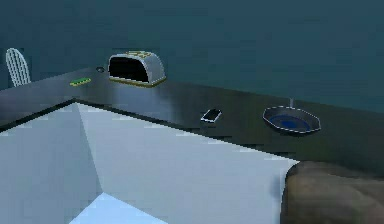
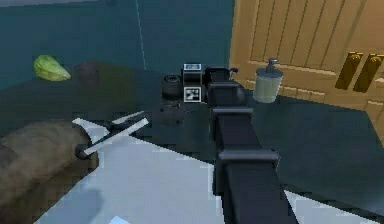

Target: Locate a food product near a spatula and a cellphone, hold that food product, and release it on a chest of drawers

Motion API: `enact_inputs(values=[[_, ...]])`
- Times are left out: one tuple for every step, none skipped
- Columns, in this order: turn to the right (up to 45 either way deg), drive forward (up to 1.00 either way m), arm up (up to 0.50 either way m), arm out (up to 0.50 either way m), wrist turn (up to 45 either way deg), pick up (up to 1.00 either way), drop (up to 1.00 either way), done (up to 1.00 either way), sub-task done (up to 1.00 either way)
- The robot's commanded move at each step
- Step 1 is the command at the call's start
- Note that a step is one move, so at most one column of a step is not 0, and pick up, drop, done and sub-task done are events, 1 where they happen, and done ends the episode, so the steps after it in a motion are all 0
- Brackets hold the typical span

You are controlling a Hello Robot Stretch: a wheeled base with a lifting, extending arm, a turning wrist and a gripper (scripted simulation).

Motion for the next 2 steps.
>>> enact_inputs(values=[[0.0,0.0,0.0,0.0,-45.0,0.0,0.0,0.0,0.0],[0.0,0.0,0.0,0.0,-6.0,0.0,0.0,0.0,0.0]])
